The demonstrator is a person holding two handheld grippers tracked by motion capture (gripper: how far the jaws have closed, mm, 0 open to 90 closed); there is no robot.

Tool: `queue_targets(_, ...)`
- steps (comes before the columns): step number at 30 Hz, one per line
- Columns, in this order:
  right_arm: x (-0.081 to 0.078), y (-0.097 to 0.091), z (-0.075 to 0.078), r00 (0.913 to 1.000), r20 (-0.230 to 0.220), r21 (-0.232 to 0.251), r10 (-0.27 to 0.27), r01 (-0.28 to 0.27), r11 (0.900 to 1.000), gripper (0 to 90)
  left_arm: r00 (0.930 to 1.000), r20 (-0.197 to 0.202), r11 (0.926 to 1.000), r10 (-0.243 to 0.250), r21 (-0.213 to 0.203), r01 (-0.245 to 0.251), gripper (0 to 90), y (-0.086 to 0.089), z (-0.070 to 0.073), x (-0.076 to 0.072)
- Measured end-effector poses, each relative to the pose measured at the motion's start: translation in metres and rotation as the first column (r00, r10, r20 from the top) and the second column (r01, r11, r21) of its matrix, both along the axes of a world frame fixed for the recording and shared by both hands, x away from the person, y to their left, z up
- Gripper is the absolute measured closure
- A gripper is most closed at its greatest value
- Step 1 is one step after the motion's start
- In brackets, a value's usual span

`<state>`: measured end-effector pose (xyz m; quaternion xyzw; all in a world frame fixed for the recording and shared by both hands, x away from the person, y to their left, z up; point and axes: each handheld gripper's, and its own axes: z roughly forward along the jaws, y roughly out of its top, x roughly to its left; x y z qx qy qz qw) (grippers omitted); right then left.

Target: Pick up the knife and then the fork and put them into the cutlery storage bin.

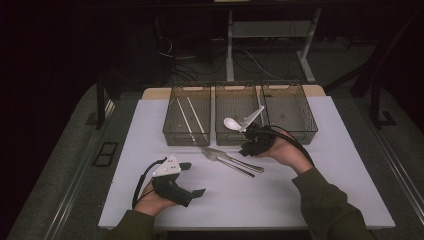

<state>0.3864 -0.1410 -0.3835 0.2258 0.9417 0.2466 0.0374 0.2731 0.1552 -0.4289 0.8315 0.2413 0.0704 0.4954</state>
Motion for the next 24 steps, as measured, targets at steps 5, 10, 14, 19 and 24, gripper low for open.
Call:
queue_targets(5,0.002,0.012,-0.008,0.9995,-0.023,-0.053,0.023,-0.024,0.9983,73.2,1.0,-0.001,1.0,0.002,-0.004,-0.002,0.0,0.0,0.0,0.0)
queue_targets(10,0.005,0.023,-0.014,0.9979,-0.039,-0.096,0.052,-0.055,0.9938,74.1,1.0,0.001,1.0,-0.003,0.004,0.003,0.0,0.0,0.0,0.0)
queue_targets(14,0.005,0.033,-0.019,0.9962,-0.06,-0.133,0.064,-0.071,0.9886,74.4,1.0,0.002,1.0,-0.002,0.003,0.002,0.0,0.0,0.0,0.0)
queue_targets(19,0.007,0.042,-0.026,0.9942,-0.082,-0.174,0.069,-0.083,0.9812,75.3,1.0,0.003,1.0,-0.005,0.004,0.005,0.0,0.0,0.0,0.0)
queue_targets(24,0.01,0.048,-0.032,0.9939,-0.085,-0.224,0.069,-0.087,0.9707,76.7,1.0,0.002,1.0,-0.001,-0.001,0.001,0.0,-0.001,0.0,-0.001)
